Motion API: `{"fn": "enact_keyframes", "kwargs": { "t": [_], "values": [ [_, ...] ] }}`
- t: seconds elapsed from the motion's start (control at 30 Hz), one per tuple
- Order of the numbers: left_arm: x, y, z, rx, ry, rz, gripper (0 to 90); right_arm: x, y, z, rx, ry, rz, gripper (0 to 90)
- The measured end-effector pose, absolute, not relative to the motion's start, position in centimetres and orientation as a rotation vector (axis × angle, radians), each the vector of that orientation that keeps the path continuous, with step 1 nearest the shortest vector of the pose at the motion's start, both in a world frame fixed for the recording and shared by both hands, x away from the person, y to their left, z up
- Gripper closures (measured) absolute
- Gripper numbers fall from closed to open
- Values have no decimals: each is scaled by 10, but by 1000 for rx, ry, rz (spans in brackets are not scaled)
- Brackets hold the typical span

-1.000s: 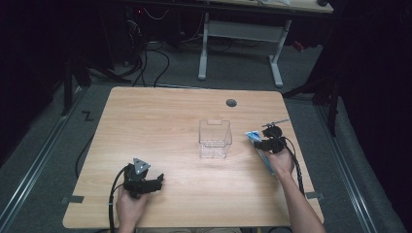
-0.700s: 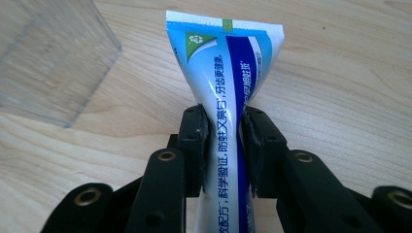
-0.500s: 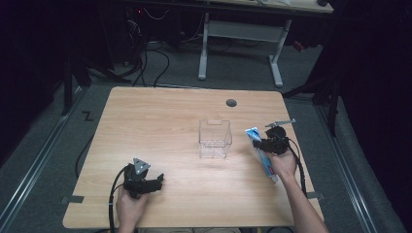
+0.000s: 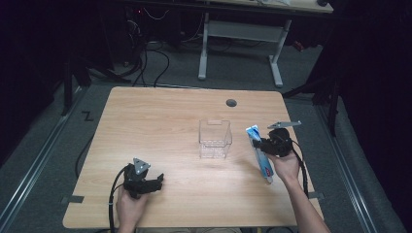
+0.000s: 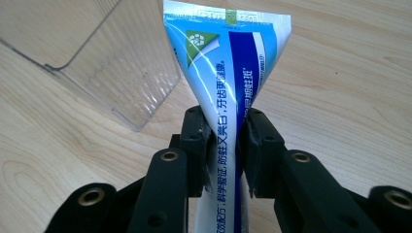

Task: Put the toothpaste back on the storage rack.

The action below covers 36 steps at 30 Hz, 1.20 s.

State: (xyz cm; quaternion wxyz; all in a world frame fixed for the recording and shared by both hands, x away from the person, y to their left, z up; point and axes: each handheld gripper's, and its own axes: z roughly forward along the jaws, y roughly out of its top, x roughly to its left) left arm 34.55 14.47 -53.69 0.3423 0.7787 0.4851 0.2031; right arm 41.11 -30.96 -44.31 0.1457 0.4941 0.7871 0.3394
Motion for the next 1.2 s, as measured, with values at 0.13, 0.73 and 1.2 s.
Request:
{"fn": "enact_keyframes", "kwargs": {
  "t": [0.13,0.73,1.2],
  "values": [
    [346,145,-537,2025,1261,528,155,406,-309,-439,1409,2256,1009,740],
    [346,145,-537,2025,1261,528,155,393,-311,-425,1334,2226,1129,759],
    [345,145,-537,2025,1261,529,155,385,-308,-409,1256,2197,1252,761]
  ]
}}
